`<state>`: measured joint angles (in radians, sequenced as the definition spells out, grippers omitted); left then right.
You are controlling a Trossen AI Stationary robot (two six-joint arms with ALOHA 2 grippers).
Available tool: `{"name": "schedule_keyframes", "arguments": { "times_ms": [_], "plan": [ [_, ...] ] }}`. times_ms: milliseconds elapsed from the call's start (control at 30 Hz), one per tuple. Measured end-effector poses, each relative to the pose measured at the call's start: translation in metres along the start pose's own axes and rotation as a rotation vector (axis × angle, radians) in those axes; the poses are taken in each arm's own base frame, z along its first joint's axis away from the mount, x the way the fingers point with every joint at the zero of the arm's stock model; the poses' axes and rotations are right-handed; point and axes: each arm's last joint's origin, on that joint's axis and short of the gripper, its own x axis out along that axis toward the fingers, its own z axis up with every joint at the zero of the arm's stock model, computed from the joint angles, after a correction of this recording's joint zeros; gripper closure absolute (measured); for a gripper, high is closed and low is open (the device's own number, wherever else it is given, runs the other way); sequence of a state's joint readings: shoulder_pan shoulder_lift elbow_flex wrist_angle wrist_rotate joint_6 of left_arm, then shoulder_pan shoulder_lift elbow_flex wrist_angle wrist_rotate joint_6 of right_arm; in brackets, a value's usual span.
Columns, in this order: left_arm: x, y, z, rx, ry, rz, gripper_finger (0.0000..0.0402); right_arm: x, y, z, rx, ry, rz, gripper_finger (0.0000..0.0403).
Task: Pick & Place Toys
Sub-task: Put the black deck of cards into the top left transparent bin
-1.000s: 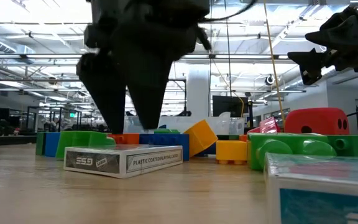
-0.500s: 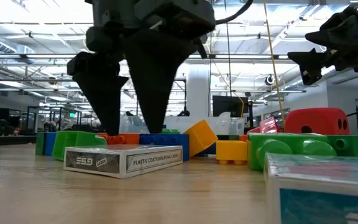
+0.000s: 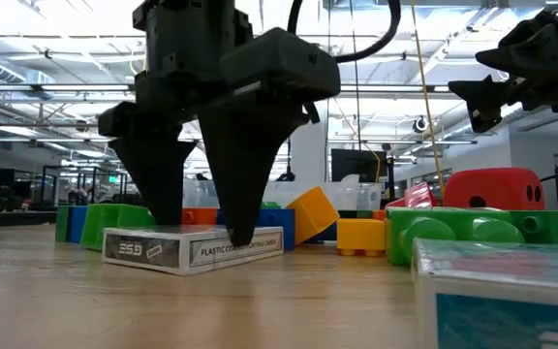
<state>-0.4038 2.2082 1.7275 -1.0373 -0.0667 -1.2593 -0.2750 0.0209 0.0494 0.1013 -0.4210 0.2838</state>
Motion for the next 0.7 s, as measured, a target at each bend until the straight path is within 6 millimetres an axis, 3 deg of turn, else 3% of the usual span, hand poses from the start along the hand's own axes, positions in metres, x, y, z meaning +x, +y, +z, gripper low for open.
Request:
{"name": "schedule_keyframes", "arguments": {
  "times_ms": [233, 700],
  "plan": [
    [0.000, -0.005, -0.005, 0.086, -0.033, -0.026, 0.0052, 0.000, 0.000, 0.000, 0.000, 0.000, 0.000, 0.0188],
    [0.027, 0.006, -0.009, 0.154, -0.006, -0.045, 0.0055, 0.000, 0.000, 0.000, 0.000, 0.000, 0.000, 0.0188]
  ]
}}
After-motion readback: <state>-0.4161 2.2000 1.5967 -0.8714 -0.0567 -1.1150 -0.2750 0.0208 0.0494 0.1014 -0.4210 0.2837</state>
